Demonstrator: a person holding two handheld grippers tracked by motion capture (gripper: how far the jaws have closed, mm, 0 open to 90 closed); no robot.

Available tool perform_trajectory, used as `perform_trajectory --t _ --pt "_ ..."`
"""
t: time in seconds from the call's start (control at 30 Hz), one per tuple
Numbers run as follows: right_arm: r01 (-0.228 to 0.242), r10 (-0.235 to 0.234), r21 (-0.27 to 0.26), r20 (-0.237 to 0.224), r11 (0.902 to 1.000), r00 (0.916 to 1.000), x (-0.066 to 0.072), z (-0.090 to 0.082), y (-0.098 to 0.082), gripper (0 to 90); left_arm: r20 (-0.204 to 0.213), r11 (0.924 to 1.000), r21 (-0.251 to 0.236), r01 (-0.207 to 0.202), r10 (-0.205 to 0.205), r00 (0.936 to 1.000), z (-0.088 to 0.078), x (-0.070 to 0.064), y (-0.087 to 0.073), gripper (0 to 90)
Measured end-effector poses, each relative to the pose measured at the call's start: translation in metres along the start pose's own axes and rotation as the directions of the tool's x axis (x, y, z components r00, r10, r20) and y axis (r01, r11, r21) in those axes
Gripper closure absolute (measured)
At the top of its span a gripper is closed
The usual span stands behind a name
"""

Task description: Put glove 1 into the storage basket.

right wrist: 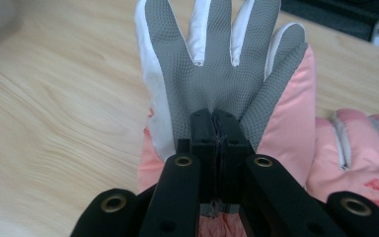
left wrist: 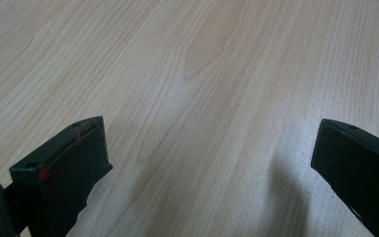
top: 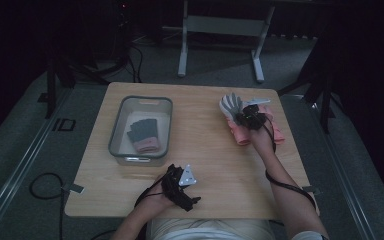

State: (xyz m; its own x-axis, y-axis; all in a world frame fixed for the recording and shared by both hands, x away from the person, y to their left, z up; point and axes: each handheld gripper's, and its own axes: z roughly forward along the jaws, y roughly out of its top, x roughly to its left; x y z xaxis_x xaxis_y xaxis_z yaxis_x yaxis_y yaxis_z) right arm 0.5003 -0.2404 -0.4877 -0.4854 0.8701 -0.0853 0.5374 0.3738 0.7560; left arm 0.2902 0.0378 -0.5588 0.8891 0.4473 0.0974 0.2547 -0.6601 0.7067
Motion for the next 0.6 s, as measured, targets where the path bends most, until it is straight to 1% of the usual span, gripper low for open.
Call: perform_trajectory --t 0.03,0.07,0.13,0.17,0.27,0.3,0.37,0.4,0.47,0.53,0.6 --pt "-0.003 0.003 -0.015 0.01 0.9999 0.9999 0.002 -0.006 0.001 88.2 0.003 1.0 -0.003 0.003 -0.003 1.0 0.0 0.0 0.0 0.6" --pt "-0.02 0.02 -0.036 0.01 0.9992 0.9997 0.005 -0.015 0.002 88.2 0.006 1.0 -0.002 0.004 -0.004 1.0 0.0 0.0 0.0 0.6" --pt "-0.062 0.062 -0.065 -0.009 0.996 0.9981 0.011 -0.032 0.003 88.2 0.011 0.9999 -0.003 0.014 -0.014 0.9998 0.0 0.0 -0.001 0.6" --pt "-0.08 0.08 -0.078 -0.009 0.9937 0.9968 0.015 -0.04 0.002 88.2 0.008 1.0 0.005 0.005 -0.005 1.0 0.0 0.001 -0.001 0.6" --pt "-0.13 0.127 -0.099 -0.036 0.9866 0.9913 0.026 -0.06 -0.001 88.3 0.003 1.0 0.004 0.001 -0.001 1.0 0.0 0.0 -0.001 0.6" --pt "-0.132 0.129 -0.096 -0.042 0.9866 0.9908 0.031 -0.066 -0.004 88.3 0.001 1.0 0.0 0.001 -0.001 1.0 -0.001 0.0 -0.001 0.6" --pt "-0.159 0.154 -0.098 -0.061 0.9824 0.9862 0.04 -0.077 -0.009 88.3 0.006 1.0 -0.006 0.008 -0.008 1.0 -0.001 0.0 -0.001 0.6" --pt "-0.165 0.16 -0.091 -0.062 0.9821 0.9852 0.044 -0.082 -0.012 88.3 0.003 1.0 -0.007 0.005 -0.005 1.0 -0.001 -0.001 -0.001 0.6" --pt "-0.194 0.188 -0.091 -0.072 0.9767 0.9795 0.052 -0.091 -0.019 88.4 -0.002 1.0 -0.005 -0.003 0.003 1.0 -0.002 0.0 0.0 0.6" --pt "-0.201 0.196 -0.092 -0.063 0.9754 0.9787 0.061 -0.098 -0.026 88.3 -0.004 0.9999 -0.013 0.003 -0.003 1.0 -0.002 0.0 0.0 0.6" --pt "-0.191 0.187 -0.088 -0.051 0.9776 0.981 0.07 -0.103 -0.031 88.3 -0.008 1.0 -0.008 -0.004 0.004 1.0 -0.002 0.0 0.0 0.6"
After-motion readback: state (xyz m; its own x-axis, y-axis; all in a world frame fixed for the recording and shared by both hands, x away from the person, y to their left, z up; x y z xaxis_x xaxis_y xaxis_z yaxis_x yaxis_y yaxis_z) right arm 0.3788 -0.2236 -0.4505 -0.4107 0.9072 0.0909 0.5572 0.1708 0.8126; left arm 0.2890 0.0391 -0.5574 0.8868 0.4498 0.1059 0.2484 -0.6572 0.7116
